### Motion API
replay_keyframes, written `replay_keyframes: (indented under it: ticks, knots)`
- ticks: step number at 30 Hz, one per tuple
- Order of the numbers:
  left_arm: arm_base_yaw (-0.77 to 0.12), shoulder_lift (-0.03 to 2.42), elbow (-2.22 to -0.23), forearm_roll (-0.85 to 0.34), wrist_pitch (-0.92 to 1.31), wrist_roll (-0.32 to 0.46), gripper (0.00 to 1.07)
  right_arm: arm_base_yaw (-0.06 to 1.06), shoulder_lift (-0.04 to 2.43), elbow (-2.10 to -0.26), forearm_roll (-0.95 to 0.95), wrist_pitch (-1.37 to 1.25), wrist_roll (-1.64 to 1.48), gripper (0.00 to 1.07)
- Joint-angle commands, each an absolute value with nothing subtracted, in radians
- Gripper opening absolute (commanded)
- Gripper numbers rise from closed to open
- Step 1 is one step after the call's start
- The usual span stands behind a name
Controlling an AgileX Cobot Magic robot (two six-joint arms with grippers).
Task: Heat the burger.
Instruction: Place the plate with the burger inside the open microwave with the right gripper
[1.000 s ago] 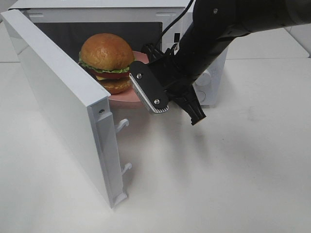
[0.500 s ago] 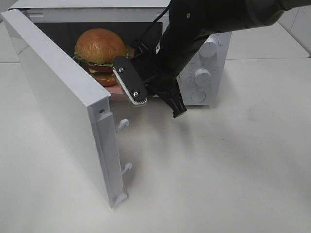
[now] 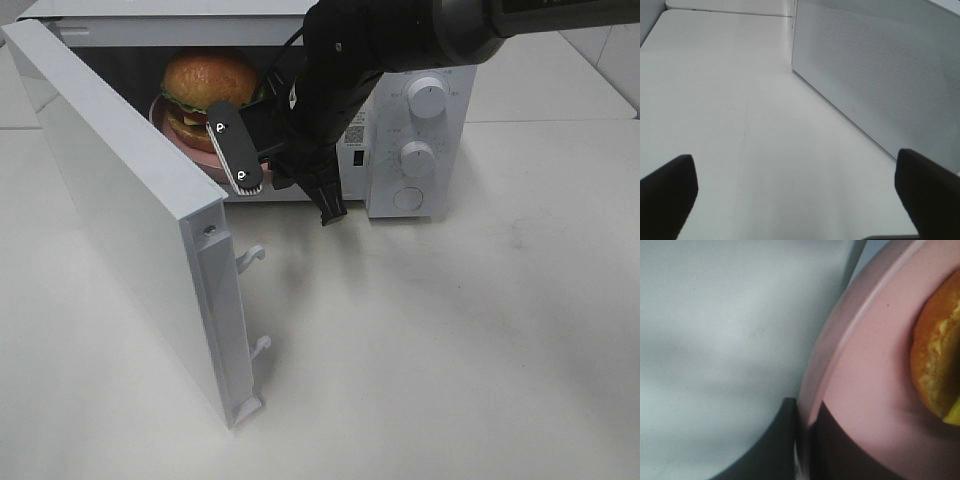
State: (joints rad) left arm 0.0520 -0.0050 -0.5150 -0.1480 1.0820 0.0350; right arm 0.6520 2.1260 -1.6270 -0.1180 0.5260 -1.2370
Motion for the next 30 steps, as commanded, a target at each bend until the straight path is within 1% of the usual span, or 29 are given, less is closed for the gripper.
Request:
replay_keyframes:
  ticks: [1,10,15,26,29,30]
  knots:
    - [0.056,-0.02,-0.516,-0.151,1.069,0.035,1.0,0.649,2.132,-1.672,-0.16,0.496,-1.193,0.0]
    - [0.056,-0.02,-0.516,-0.151,1.069,0.035,1.0,0.649,2.222,-1.814,-0.233,0.549,-1.067,0.0]
    - [0.056,-0.02,-0.516,-0.15,1.069,0.035,1.0,0.649,2.258,-1.877,-0.233,0.545,-1.038,0.0]
    - [0.056,-0.02,-0.516,-0.149,1.069,0.035,1.0,0.649,2.323,-1.953,-0.233,0.544,-1.034,0.01]
    - [0.056,-0.02,-0.516,-0.149,1.069,0.035,1.0,0.649,2.326,-1.954,-0.233,0.536,-1.035,0.05]
    - [0.056,-0.02,-0.516,-0.149,1.069,0.035,1.0,0.649,2.326,-1.954,-0.233,0.521,-1.035,0.09]
